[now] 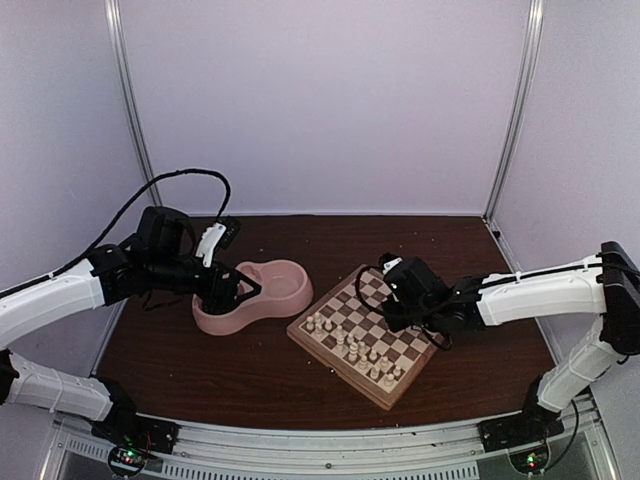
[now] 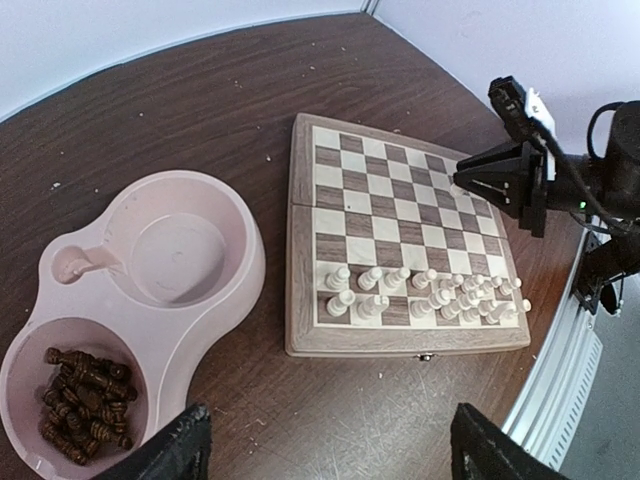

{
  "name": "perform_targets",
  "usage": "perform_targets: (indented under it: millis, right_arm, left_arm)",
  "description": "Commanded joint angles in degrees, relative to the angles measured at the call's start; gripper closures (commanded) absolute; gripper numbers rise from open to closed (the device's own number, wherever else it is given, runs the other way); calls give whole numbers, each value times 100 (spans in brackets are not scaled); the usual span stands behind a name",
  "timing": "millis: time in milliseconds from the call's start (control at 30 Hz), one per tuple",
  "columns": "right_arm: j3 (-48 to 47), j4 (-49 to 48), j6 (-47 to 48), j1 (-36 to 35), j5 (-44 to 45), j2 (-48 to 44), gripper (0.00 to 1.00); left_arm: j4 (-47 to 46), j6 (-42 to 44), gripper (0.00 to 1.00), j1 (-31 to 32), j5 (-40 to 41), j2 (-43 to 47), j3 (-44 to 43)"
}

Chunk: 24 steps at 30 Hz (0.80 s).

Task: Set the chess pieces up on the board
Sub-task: Place the bishop on the chessboard.

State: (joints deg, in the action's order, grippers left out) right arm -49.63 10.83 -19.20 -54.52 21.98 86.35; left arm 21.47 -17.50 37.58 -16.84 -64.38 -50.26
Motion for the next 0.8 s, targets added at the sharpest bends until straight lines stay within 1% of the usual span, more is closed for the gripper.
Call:
perform_targets:
  millis: [0,167,400,433,467,567,600,633,667,767]
  right_arm:
    - [312,-421,-438,284,-23,156,95]
    - [293,-458,-562,367,93,456,95]
    - [278,-429,-623,372,101,604,81]
    - [278,-411,-630,372,89,591,77]
    - [275,-386,-649,372,71,568,70]
    - [281,-320,-687,372,44,416,47]
    - [260,-256,-698,380,15,357,41]
    - [220,-156,-705,385,1,297,36]
    - [146,-24,-708,405,-66,245,34]
    - [-225,614,-717,462,-327,108,33]
  left_arm:
    - [-231,-61,17,-32,-141,-82,9]
    - [-131,-61,17,-32,-95,-74,-30]
    - [-109,-53,17,-32,-56,-39,-14]
    - [-109,-54,17,-32,-61,-47,-29]
    - [-101,-48,17,-32,-59,-60,-43]
    - [-96,-42,17,-32,-74,-81,-87]
    - [-88,-35,17,-32,-89,-90,-103]
    - [-88,-27,17,-32,-97,-96,-118]
    - [-80,-27,17,-32,-101,-105,-135]
    - [-38,-7,17,-32,-117,-118,-181]
